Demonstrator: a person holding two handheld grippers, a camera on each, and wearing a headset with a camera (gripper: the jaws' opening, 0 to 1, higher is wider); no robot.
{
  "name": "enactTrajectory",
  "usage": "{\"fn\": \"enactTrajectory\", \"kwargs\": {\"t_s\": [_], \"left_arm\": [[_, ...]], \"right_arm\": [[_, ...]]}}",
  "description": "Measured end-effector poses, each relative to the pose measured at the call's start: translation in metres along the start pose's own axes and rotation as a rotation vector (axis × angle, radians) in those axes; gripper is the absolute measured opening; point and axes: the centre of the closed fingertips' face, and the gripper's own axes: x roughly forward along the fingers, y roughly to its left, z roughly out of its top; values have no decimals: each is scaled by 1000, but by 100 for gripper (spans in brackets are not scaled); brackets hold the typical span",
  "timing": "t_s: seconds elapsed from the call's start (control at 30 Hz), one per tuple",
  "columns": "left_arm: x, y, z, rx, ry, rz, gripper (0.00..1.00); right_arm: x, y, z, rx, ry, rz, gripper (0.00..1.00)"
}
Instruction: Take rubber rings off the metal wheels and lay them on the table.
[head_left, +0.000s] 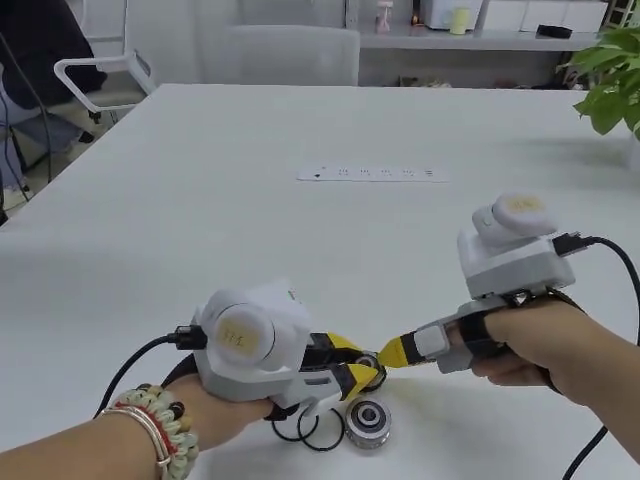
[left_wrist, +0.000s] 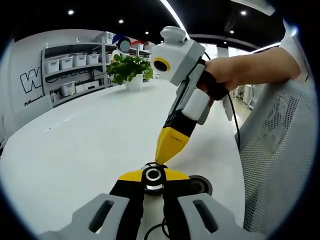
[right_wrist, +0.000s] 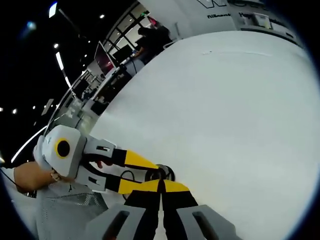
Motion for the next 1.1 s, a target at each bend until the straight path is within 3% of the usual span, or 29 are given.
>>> {"fn": "enactTrajectory", "kwargs": {"t_s": [0.73, 1.1], "left_arm": [[0, 0, 0, -3, -4, -1, 8], [1, 0, 0, -4, -3, -1, 8]], "right_arm": [[-1, 10, 3, -3, -6, 34, 0], [-3, 10, 2, -9, -2, 27, 0]]}}
